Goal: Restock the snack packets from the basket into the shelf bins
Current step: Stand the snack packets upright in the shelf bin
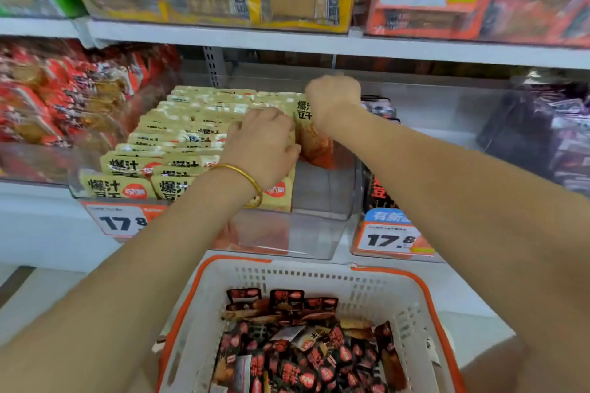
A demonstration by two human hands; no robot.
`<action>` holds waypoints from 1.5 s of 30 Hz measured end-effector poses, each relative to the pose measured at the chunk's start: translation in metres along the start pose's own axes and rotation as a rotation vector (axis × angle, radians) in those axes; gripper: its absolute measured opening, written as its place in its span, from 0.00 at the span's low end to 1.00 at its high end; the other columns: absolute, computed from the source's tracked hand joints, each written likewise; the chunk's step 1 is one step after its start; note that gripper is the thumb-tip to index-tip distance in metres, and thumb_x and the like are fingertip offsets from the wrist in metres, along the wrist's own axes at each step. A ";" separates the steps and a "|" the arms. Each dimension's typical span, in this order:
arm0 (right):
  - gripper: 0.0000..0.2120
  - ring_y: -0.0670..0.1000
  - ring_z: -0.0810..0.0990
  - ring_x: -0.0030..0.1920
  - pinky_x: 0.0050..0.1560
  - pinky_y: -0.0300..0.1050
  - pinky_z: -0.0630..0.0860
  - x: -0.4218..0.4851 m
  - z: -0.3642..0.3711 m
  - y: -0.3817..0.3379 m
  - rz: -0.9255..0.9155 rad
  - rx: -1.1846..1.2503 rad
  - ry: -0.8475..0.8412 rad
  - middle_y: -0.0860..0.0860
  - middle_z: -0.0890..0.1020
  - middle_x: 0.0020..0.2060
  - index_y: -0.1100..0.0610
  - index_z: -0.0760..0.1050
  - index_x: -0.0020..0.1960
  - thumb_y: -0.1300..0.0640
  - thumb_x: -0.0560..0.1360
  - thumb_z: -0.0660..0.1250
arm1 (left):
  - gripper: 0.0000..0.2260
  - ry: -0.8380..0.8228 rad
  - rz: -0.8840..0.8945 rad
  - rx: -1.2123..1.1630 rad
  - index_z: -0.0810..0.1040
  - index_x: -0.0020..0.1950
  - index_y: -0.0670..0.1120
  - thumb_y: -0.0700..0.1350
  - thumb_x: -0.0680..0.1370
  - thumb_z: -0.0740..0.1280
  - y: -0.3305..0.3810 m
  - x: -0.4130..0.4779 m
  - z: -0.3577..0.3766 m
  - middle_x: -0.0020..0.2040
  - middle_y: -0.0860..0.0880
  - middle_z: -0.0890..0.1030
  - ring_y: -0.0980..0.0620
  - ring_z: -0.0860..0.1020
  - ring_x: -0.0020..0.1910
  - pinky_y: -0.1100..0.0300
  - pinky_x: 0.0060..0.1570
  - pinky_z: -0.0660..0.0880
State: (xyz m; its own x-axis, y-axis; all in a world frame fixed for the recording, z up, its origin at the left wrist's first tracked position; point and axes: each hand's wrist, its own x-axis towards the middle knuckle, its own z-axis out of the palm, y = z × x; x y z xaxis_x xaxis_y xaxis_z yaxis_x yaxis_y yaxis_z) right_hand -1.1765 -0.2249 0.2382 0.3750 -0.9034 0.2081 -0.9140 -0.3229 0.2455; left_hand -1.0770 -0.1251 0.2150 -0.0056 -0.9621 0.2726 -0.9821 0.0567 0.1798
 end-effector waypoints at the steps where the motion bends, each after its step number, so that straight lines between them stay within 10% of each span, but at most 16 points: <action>1: 0.15 0.59 0.72 0.62 0.48 0.49 0.71 0.005 0.004 0.002 0.005 -0.030 -0.021 0.56 0.77 0.58 0.60 0.74 0.60 0.66 0.74 0.63 | 0.15 -0.006 0.004 0.003 0.73 0.64 0.48 0.50 0.78 0.61 -0.001 0.001 0.002 0.66 0.50 0.70 0.47 0.64 0.68 0.49 0.63 0.62; 14: 0.12 0.52 0.74 0.45 0.44 0.43 0.66 0.044 0.026 -0.004 0.036 -0.132 -0.130 0.48 0.73 0.41 0.57 0.75 0.56 0.65 0.75 0.61 | 0.18 -0.073 -0.015 -0.011 0.71 0.67 0.48 0.51 0.78 0.61 -0.005 0.004 0.007 0.68 0.49 0.68 0.46 0.61 0.69 0.50 0.65 0.59; 20: 0.17 0.58 0.76 0.58 0.46 0.48 0.69 0.042 0.012 -0.001 0.029 0.125 -0.076 0.56 0.77 0.59 0.61 0.72 0.62 0.69 0.74 0.61 | 0.18 -0.072 -0.021 -0.018 0.71 0.67 0.47 0.51 0.78 0.62 -0.007 0.007 0.004 0.68 0.49 0.68 0.46 0.61 0.69 0.49 0.65 0.59; 25: 0.13 0.58 0.76 0.53 0.43 0.46 0.69 0.040 0.018 -0.007 -0.103 0.225 -0.097 0.57 0.77 0.55 0.61 0.71 0.59 0.64 0.75 0.64 | 0.18 -0.070 -0.022 -0.031 0.71 0.67 0.47 0.51 0.79 0.62 -0.005 0.005 0.005 0.68 0.48 0.68 0.46 0.61 0.69 0.49 0.65 0.59; 31: 0.15 0.54 0.76 0.37 0.37 0.42 0.71 0.046 0.022 -0.004 -0.026 0.244 -0.217 0.52 0.72 0.30 0.61 0.67 0.33 0.61 0.76 0.67 | 0.18 -0.093 0.000 -0.030 0.71 0.67 0.47 0.52 0.79 0.61 -0.005 0.005 0.007 0.68 0.49 0.67 0.47 0.61 0.69 0.49 0.65 0.59; 36: 0.15 0.48 0.73 0.16 0.29 0.40 0.70 0.054 0.008 -0.003 0.082 0.305 -0.271 0.49 0.69 0.11 0.61 0.66 0.34 0.61 0.76 0.67 | 0.18 -0.108 0.003 -0.030 0.71 0.66 0.46 0.52 0.79 0.61 -0.006 0.004 0.011 0.67 0.49 0.68 0.47 0.61 0.69 0.51 0.65 0.58; 39: 0.03 0.53 0.77 0.36 0.35 0.44 0.70 0.053 0.008 -0.008 0.074 0.311 -0.202 0.53 0.76 0.25 0.66 0.73 0.44 0.65 0.76 0.63 | 0.18 -0.104 -0.001 -0.040 0.71 0.66 0.47 0.52 0.79 0.61 -0.005 0.005 0.012 0.67 0.49 0.68 0.48 0.61 0.69 0.52 0.65 0.57; 45: 0.13 0.58 0.77 0.57 0.44 0.46 0.70 0.054 0.024 -0.021 0.159 0.303 -0.128 0.59 0.78 0.55 0.65 0.75 0.58 0.69 0.75 0.61 | 0.18 -0.104 0.001 -0.036 0.70 0.66 0.46 0.52 0.79 0.60 -0.007 0.005 0.012 0.67 0.49 0.68 0.47 0.61 0.69 0.51 0.65 0.58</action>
State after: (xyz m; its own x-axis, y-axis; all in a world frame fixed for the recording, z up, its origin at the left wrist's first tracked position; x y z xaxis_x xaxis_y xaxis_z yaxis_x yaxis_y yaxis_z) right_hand -1.1410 -0.2734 0.2213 0.2200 -0.9707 0.0964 -0.9708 -0.2276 -0.0761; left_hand -1.0721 -0.1336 0.2032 -0.0277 -0.9844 0.1739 -0.9748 0.0651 0.2135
